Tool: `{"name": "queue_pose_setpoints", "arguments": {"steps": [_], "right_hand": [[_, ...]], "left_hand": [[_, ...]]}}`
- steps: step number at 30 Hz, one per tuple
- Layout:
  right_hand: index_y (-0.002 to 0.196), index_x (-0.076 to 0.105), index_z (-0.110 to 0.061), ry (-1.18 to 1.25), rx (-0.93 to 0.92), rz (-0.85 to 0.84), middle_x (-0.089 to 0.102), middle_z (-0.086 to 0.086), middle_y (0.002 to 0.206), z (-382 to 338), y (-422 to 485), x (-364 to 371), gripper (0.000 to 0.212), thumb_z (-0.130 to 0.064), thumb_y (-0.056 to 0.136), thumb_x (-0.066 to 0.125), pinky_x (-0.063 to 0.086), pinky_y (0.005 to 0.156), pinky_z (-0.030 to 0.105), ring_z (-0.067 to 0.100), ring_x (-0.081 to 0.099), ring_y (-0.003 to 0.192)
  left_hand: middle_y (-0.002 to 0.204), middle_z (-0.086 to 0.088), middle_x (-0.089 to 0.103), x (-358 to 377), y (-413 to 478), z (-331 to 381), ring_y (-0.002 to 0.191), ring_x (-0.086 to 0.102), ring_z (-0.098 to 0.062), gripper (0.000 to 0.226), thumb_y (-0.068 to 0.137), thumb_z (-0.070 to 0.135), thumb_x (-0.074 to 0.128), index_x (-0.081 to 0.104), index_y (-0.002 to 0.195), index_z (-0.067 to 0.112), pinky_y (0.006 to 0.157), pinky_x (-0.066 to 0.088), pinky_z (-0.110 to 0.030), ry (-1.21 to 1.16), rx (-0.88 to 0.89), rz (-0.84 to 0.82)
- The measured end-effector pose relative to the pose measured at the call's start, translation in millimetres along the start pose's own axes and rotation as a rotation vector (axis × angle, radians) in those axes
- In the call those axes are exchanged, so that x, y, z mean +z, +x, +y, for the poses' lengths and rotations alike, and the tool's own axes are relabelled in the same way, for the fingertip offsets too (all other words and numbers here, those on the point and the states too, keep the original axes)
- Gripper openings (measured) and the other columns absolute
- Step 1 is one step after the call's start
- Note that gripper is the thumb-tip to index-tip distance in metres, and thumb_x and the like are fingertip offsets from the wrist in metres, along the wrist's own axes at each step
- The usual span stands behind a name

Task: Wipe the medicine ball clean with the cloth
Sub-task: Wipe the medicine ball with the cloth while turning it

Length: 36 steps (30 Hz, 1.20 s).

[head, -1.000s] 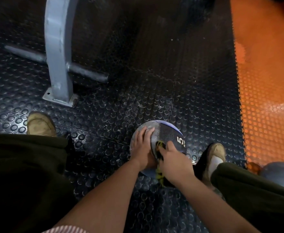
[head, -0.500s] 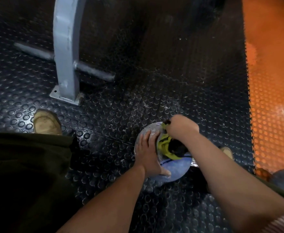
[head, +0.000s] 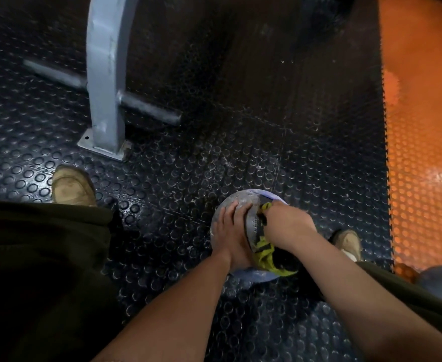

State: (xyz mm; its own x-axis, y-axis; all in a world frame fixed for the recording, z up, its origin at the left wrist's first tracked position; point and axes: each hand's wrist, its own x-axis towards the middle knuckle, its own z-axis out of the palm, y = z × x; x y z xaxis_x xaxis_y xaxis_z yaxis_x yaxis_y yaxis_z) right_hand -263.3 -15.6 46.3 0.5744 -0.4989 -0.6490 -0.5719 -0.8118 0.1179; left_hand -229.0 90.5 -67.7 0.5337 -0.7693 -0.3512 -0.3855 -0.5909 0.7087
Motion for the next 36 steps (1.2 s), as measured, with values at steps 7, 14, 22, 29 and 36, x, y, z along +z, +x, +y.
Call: {"name": "queue_pose_setpoints", "arguments": {"steps": [7,14,22,29,36], "right_hand": [[0.104,0.063,-0.013,0.16,0.107,0.061,0.06,0.005,0.093,10.4,34.5,-30.0,0.02,-0.017,0.09,0.049,0.047,0.073,0.032,0.027,0.058,0.085],[0.13,0.051,-0.013,0.036,-0.003,0.042,0.039,0.007,0.136,6.8,28.8,-9.4,0.037,-0.011,0.095,0.038,0.047,0.077,0.04,0.033,0.055,0.108],[0.13,0.049,-0.026,-0.008,-0.102,0.034,0.041,0.002,0.123,1.8,-40.4,20.2,0.037,-0.019,0.094,0.044,0.04,0.066,0.033,0.029,0.057,0.101],[0.121,0.056,-0.01,0.043,0.049,0.115,0.046,0.008,0.124,5.0,29.8,-26.7,0.031,-0.009,0.094,0.041,0.045,0.078,0.041,0.034,0.056,0.106],[0.128,0.051,-0.016,-0.074,-0.038,0.09,0.038,0.003,0.133,1.7,10.3,1.8,0.037,-0.009,0.094,0.04,0.041,0.062,0.035,0.029,0.059,0.096]], "left_hand": [[0.159,0.001,-0.013,-4.4,-3.7,3.3,0.148,-0.014,-0.024,0.138,0.053,0.052,0.09,-0.004,0.152,0.031,0.12,-0.001,-0.05,0.05,-0.009,-0.064],[0.159,0.003,-0.014,-11.2,1.5,8.1,0.147,-0.015,-0.022,0.138,0.054,0.052,0.089,-0.006,0.151,0.033,0.121,-0.003,-0.045,0.075,-0.057,-0.104],[0.16,-0.002,-0.006,-5.2,0.9,6.1,0.147,-0.01,-0.025,0.114,0.068,0.043,0.08,0.003,0.151,0.034,0.12,-0.002,-0.045,-0.007,-0.035,-0.036],[0.159,0.0,-0.014,-4.6,-7.3,1.3,0.147,-0.015,-0.025,0.141,0.051,0.052,0.091,-0.006,0.152,0.031,0.12,-0.002,-0.049,0.073,-0.013,-0.086],[0.159,0.003,-0.012,-13.8,6.4,8.4,0.148,-0.013,-0.022,0.136,0.054,0.05,0.089,-0.005,0.151,0.034,0.121,0.002,-0.047,0.07,-0.081,-0.125]]}}
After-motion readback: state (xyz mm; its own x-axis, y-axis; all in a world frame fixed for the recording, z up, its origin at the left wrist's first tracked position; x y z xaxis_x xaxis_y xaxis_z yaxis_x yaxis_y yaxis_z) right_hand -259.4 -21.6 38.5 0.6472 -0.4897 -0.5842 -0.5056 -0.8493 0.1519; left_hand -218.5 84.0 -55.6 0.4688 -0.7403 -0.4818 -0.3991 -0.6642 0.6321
